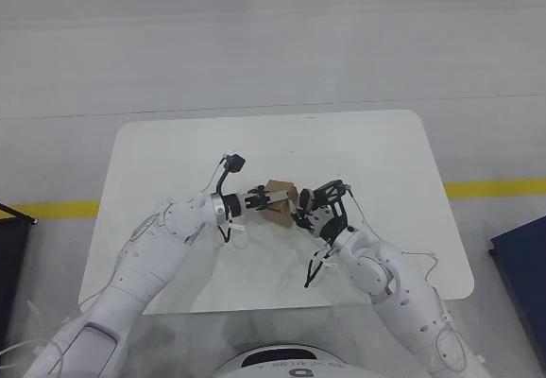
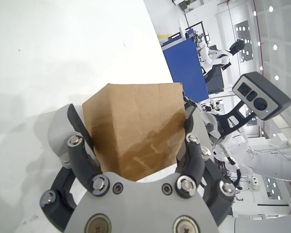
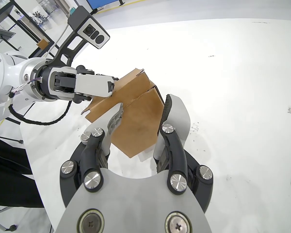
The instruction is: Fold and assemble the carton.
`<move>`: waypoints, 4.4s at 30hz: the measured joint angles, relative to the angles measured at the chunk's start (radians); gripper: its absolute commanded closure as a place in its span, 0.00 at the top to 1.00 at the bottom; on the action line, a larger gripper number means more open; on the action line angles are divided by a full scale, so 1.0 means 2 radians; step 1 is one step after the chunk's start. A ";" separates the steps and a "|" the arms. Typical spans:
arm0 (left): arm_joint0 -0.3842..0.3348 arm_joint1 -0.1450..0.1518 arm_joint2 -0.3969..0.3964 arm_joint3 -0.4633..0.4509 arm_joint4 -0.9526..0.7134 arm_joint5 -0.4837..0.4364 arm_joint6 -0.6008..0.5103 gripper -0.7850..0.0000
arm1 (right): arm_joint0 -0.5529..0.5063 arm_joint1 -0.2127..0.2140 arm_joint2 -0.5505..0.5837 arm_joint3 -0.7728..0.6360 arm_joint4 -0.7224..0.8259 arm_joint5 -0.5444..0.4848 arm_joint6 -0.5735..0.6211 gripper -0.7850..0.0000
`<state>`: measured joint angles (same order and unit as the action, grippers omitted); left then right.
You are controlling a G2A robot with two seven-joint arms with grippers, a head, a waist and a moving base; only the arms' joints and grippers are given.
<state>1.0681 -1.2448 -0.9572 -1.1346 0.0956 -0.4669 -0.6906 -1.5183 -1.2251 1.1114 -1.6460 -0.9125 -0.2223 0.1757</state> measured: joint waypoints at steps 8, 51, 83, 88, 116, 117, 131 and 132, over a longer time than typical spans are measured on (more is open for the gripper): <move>0.003 0.001 -0.001 -0.004 0.000 -0.001 0.002 1.00 | 0.000 0.000 0.001 0.001 0.005 -0.001 -0.001 0.76; -0.011 -0.002 0.018 0.003 0.031 0.023 -0.013 1.00 | -0.013 0.003 0.035 0.002 0.015 0.009 -0.008 0.81; -0.021 -0.004 0.017 0.014 0.017 0.010 -0.017 1.00 | -0.042 0.010 0.070 -0.015 0.028 0.001 0.017 0.66; -0.021 -0.005 0.019 0.017 0.016 0.009 -0.017 1.00 | -0.043 0.010 0.068 -0.022 0.025 -0.004 0.019 0.64; -0.026 -0.007 0.027 0.024 0.033 0.010 -0.017 1.00 | -0.033 0.008 0.044 -0.013 0.010 0.003 0.029 0.68; -0.026 -0.007 0.027 0.025 0.033 0.011 -0.017 1.00 | -0.033 0.008 0.043 -0.012 0.010 0.003 0.029 0.69; -0.032 -0.009 0.036 0.031 0.061 0.019 -0.014 1.00 | -0.029 0.008 0.038 -0.008 0.000 0.007 0.037 0.62; -0.032 -0.009 0.037 0.031 0.063 0.019 -0.013 1.00 | -0.029 0.008 0.038 -0.007 -0.001 0.007 0.037 0.63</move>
<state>1.0034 -1.2625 -0.8837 -1.0726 0.2208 -0.4286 -0.7173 -1.5760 -1.2084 1.1874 -1.6609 -0.9138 -0.2085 0.2498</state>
